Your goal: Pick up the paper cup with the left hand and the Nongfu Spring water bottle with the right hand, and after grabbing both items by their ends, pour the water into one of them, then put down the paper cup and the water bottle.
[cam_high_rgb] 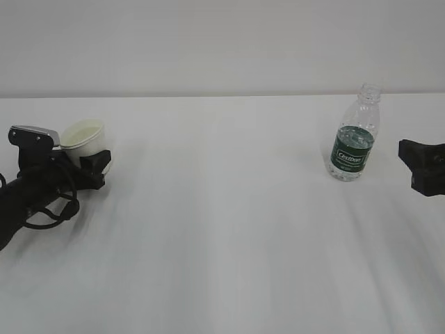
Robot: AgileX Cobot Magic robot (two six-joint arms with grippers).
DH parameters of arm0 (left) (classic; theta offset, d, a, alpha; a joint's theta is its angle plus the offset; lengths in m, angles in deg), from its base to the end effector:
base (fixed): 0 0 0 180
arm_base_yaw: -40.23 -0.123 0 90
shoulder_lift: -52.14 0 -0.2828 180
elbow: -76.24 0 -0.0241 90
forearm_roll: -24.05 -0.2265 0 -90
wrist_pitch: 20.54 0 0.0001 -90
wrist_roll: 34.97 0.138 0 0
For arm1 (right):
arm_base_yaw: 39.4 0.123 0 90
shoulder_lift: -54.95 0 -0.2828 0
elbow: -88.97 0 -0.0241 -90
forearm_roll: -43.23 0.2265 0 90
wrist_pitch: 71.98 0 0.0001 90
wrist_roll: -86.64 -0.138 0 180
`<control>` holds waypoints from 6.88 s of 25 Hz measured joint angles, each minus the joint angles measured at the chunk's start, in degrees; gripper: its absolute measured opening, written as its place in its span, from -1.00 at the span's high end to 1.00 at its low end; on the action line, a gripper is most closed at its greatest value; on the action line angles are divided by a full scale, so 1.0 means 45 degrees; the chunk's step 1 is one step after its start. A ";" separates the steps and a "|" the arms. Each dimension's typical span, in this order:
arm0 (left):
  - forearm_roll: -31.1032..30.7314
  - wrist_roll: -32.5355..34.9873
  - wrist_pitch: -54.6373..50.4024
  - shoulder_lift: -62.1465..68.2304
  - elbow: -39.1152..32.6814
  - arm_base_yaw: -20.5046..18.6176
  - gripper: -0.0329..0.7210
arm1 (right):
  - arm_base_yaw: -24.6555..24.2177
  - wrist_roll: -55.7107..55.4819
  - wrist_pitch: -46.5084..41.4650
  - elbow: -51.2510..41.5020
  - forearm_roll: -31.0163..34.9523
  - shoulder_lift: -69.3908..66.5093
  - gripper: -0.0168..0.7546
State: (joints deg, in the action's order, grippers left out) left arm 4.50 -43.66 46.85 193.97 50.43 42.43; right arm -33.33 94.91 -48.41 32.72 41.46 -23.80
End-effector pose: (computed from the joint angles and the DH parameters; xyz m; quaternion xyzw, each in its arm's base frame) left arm 0.4210 -0.0588 0.0555 0.1075 0.7636 -0.1380 0.6215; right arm 0.2488 0.0282 0.2067 -0.1182 0.8178 -0.0137 0.5631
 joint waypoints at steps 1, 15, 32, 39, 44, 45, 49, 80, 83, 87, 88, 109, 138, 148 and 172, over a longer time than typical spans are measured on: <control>0.0000 0.0000 0.0000 0.0000 0.0024 0.0000 -0.19 | 0.0000 0.0000 0.0000 0.0000 0.0000 0.0000 -0.57; 0.0040 0.0032 -0.0219 0.0130 0.0024 0.0000 -0.80 | 0.0000 0.0000 -0.0027 0.0000 0.0000 0.0000 -0.57; 0.0135 0.0032 -0.0261 -0.0846 -0.0658 0.0000 -0.81 | 0.0000 -0.0023 -0.0100 0.0000 0.0000 0.0000 -0.57; 0.0290 0.0032 -0.0281 -0.2007 -0.1670 0.0000 -0.81 | 0.0000 -0.0080 -0.0125 0.0000 0.0000 0.0000 -0.57; 0.0317 0.0032 -0.0281 -0.2375 -0.2200 0.0000 -0.79 | 0.0000 -0.0227 -0.0173 0.0000 0.0000 0.0000 -0.57; 0.0341 0.0032 -0.0281 -0.2427 -0.2292 0.0000 -0.79 | 0.0000 -0.0249 -0.0173 0.0000 0.0000 0.0000 -0.57; 0.0341 0.0032 -0.0281 -0.2486 -0.2706 0.0000 -0.78 | 0.0000 -0.0274 -0.0173 0.0000 0.0000 0.0000 -0.57; 0.0654 -0.0541 -0.2967 -0.9626 -0.4321 0.0000 -0.70 | 0.0000 -0.0634 -0.2748 0.0544 0.0020 0.2539 -0.57; 0.0654 -0.0596 -0.3780 -1.0429 -0.4345 0.0000 -0.67 | 0.0000 -0.0652 -0.3027 0.0623 0.0020 0.2851 -0.57; 0.0654 -0.0623 -0.4756 -1.1517 -0.4392 0.0000 -0.66 | 0.0000 -0.0652 -0.3397 0.0634 0.0045 0.3303 -0.57; 0.0654 -0.0674 -0.5075 -1.1796 -0.4392 0.0000 -0.66 | 0.0000 -0.0652 -0.3544 0.0634 0.0045 0.3402 -0.57; 0.0654 -0.1371 -1.0242 -1.7653 -0.4439 0.0000 -0.65 | 0.0000 -0.0898 -0.7382 0.1118 0.0064 0.6446 -0.57; 0.0899 -0.1841 -1.9681 -2.5769 -0.4448 0.0313 -0.62 | 0.0000 -0.0982 -1.4495 0.3019 0.0055 1.1187 -0.57; 0.2685 -0.1154 -2.3588 -2.7512 -0.4297 0.0313 -0.62 | 0.0000 -0.0982 -1.7751 0.3608 0.0055 1.2743 -0.57; 0.4709 0.0712 -3.0143 -2.7680 -0.3305 0.0843 -0.38 | 0.0000 -0.2158 -2.1251 0.2780 -0.0720 1.4842 -0.57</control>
State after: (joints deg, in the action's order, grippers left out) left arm 25.69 -40.46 -88.80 69.41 35.55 46.22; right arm -33.33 85.20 -144.04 45.23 38.22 42.99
